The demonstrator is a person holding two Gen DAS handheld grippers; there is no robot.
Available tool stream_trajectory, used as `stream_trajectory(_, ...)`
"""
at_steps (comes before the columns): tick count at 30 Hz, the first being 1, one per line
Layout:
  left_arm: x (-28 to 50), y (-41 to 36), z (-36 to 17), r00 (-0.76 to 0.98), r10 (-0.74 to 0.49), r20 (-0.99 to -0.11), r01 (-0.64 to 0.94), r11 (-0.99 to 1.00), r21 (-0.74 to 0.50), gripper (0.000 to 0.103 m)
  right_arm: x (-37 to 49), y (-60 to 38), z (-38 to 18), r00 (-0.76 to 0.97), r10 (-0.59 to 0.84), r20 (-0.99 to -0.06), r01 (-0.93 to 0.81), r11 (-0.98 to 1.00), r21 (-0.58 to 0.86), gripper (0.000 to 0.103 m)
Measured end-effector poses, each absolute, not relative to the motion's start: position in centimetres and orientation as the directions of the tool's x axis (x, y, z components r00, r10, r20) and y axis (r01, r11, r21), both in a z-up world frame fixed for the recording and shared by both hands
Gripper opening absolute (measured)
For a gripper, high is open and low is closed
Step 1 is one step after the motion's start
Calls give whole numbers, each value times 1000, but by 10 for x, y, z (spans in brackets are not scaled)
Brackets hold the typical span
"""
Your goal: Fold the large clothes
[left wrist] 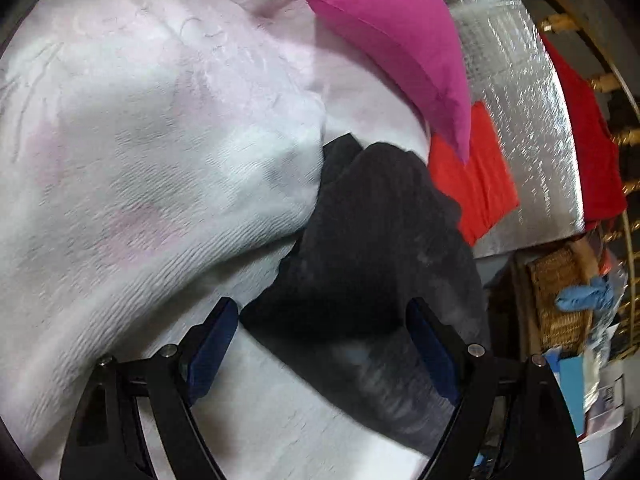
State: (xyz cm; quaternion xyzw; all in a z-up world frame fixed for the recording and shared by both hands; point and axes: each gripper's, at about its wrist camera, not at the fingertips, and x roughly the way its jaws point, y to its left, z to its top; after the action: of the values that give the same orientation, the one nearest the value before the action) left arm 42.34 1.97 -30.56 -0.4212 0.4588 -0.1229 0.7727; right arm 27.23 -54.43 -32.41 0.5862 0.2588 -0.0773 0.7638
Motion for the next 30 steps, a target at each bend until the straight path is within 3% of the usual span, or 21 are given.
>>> stream_trajectory(8,438,25,-315,621,-569,-539,-236,520,-821,82,295,-554,-328,894,113,-433,381,317,869,89)
stream_trajectory(9,439,25,-316,629,-558,-542,-240,524,-817,70,298,-553,-326,891,105,-441,385,340,858,86)
stream_trajectory(11,440,24,-318,628,-545,-556,-249,536,-807,62,303,-550,-322,869,70,-489,425,398,813,54)
stream_trajectory(16,438,18,-309,641,-520,-565,-212,587,-781,40,303,-549,-314,867,65,-494,422,430,798,40)
stream_trajectory(20,434,18,-295,643,-507,-573,-191,619,-762,31,299,-541,-300,868,47,-494,418,466,779,36)
stream_trajectory(30,387,23,-267,627,-482,-612,-166,685,-710,28,260,-532,-289,858,65,-509,431,447,784,36)
